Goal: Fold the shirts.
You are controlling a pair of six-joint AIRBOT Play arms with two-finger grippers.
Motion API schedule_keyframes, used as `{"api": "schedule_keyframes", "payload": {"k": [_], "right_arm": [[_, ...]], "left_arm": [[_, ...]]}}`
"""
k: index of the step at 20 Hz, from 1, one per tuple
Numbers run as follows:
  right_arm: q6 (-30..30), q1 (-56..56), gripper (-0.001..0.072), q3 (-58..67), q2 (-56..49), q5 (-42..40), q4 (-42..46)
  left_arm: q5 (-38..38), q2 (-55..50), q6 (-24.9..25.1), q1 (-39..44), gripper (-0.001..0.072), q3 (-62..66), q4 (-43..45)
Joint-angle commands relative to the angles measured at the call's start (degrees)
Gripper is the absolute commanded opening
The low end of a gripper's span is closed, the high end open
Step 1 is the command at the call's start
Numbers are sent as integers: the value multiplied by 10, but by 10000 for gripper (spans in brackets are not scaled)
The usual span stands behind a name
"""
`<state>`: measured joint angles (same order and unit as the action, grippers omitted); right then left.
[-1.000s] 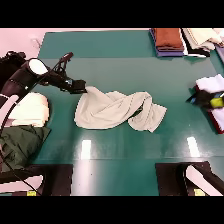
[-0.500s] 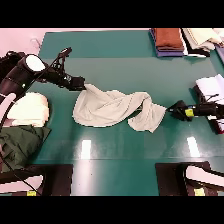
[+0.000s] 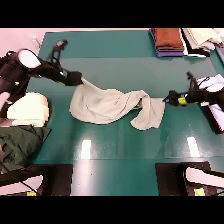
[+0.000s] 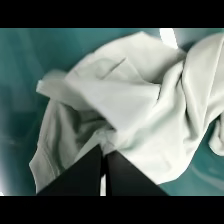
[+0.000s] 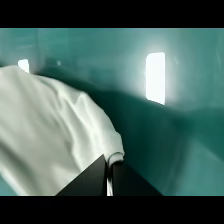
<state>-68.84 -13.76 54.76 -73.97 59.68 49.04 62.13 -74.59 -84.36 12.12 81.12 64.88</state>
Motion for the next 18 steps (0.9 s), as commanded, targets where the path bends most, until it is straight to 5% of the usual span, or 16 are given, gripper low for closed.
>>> {"api": "schedule_keyframes", "payload": {"k": [1,8,18], "right_arm": [[0,3,20,108,89,38,57],[-19,-78,20,378,272,105,56],[-100,-153,19,525,234,254,49]], "left_arm": [[7,68,-33,0,21,102,109],[7,230,-42,0,21,376,144],[-38,237,-56,0,20,367,206]]}}
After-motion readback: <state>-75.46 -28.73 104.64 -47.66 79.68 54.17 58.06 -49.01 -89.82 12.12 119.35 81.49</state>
